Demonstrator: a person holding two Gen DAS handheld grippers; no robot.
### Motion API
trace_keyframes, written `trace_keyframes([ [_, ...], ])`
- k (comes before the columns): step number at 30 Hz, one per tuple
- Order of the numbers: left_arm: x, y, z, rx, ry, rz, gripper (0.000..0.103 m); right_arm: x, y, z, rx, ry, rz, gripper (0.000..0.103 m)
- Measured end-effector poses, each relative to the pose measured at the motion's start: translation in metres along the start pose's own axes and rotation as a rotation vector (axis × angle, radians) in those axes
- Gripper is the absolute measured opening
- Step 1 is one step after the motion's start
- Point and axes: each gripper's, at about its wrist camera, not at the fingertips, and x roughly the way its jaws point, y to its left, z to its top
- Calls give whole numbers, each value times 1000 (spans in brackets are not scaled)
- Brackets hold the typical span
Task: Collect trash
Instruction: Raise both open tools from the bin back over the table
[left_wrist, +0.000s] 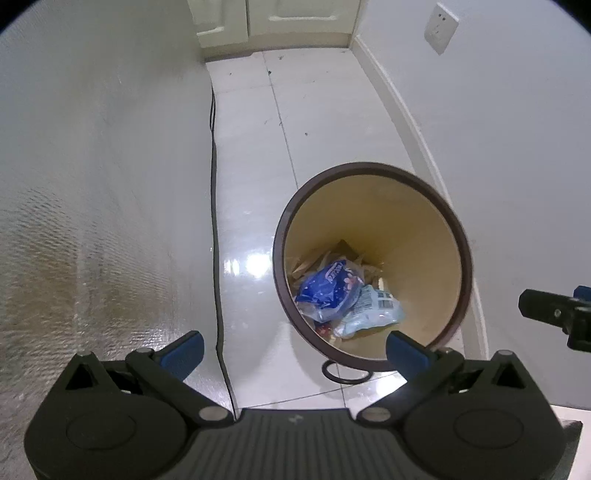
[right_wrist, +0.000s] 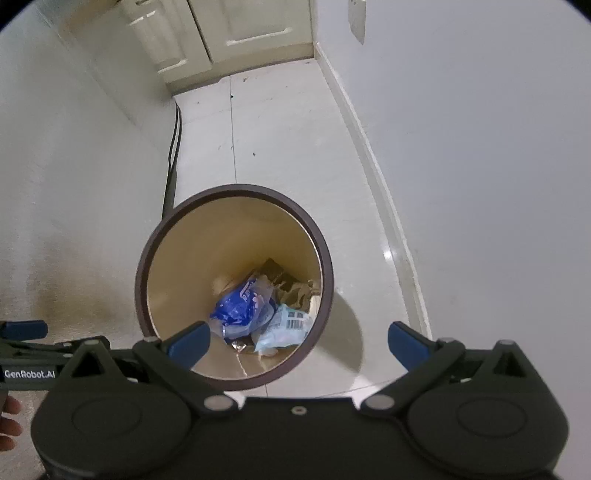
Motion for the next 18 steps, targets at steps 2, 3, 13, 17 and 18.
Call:
trace_keyframes([
  [2, -13, -3, 0, 5, -13, -6, 103, -14, 1, 0, -5, -11, -3, 103],
  [3, -21, -5, 0, 9, -20, -11, 103, -21, 2, 0, -6, -14, -6, 103],
  [13, -117, -14, 6, 42, -94, 0, 103, -104, 9, 8, -3, -60, -16, 103],
  [17, -161, -15, 7, 57, -108, 12, 103, -141, 10, 13, 1, -71, -35, 103],
  [18, -172, -15, 8, 60, -113, 12, 103, -151, 11, 14, -1, -75, -39, 103],
])
